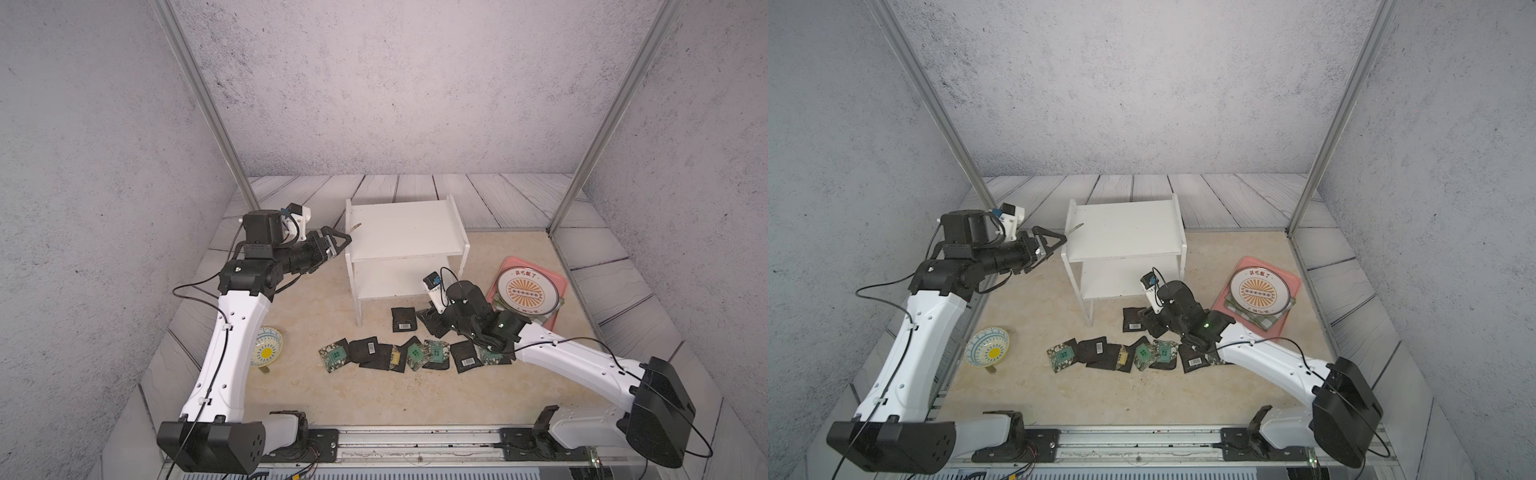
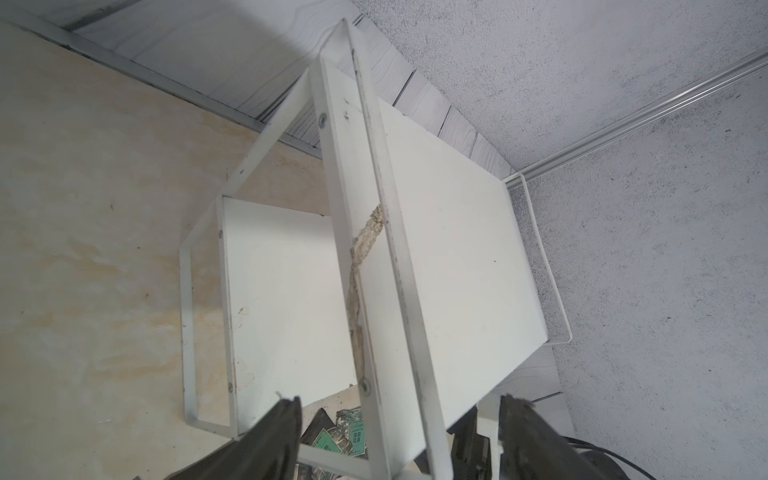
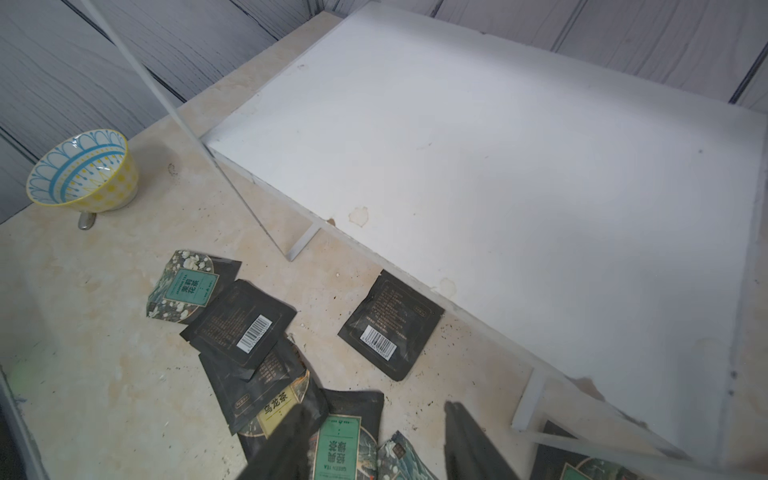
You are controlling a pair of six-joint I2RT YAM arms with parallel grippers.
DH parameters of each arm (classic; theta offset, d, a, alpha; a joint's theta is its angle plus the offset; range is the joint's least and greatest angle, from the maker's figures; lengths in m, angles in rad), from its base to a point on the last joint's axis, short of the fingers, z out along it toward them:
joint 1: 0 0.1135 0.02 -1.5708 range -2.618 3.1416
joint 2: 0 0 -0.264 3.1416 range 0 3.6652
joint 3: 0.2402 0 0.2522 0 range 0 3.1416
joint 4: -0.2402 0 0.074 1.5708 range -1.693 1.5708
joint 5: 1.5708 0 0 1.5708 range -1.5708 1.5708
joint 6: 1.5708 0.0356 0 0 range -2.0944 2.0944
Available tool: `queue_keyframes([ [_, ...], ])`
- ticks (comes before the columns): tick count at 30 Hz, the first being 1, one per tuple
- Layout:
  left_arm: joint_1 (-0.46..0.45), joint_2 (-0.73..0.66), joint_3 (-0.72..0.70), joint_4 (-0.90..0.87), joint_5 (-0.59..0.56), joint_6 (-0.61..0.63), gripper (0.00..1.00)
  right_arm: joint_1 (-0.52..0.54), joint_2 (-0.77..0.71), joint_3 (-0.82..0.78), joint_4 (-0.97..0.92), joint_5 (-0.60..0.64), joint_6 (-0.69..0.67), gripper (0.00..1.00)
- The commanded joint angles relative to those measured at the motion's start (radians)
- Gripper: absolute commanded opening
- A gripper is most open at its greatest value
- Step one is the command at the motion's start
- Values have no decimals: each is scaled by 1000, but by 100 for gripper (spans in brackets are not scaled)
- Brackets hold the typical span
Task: Remove the tea bags from the shelf
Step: Reset both arms
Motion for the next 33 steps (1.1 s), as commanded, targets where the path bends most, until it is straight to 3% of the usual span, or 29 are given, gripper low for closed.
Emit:
queue_keyframes([
  [1,6,-74,-30,-59,-64,66,85,4,-86,59,-115,6,-12,59],
  [2,8,-89,-45,-77,-84,74,87,2,-105,65,-130,10,-9,60],
  [3,9,-105,-63,-96,-103,89,99,2,-128,70,-140,12,-7,62],
  [12,12,-228,-225,-176,-276,157,98,-68,-274,122,-268,35,31,80],
  [20,14,-252,-288,-184,-528,157,98,-294,-346,155,-333,-48,47,95],
  [29,16,-246,-375,24,-669,220,98,-572,-286,162,-250,-51,92,97],
  [33,15,-241,-416,122,-695,318,98,-671,-253,142,-195,-33,135,97],
])
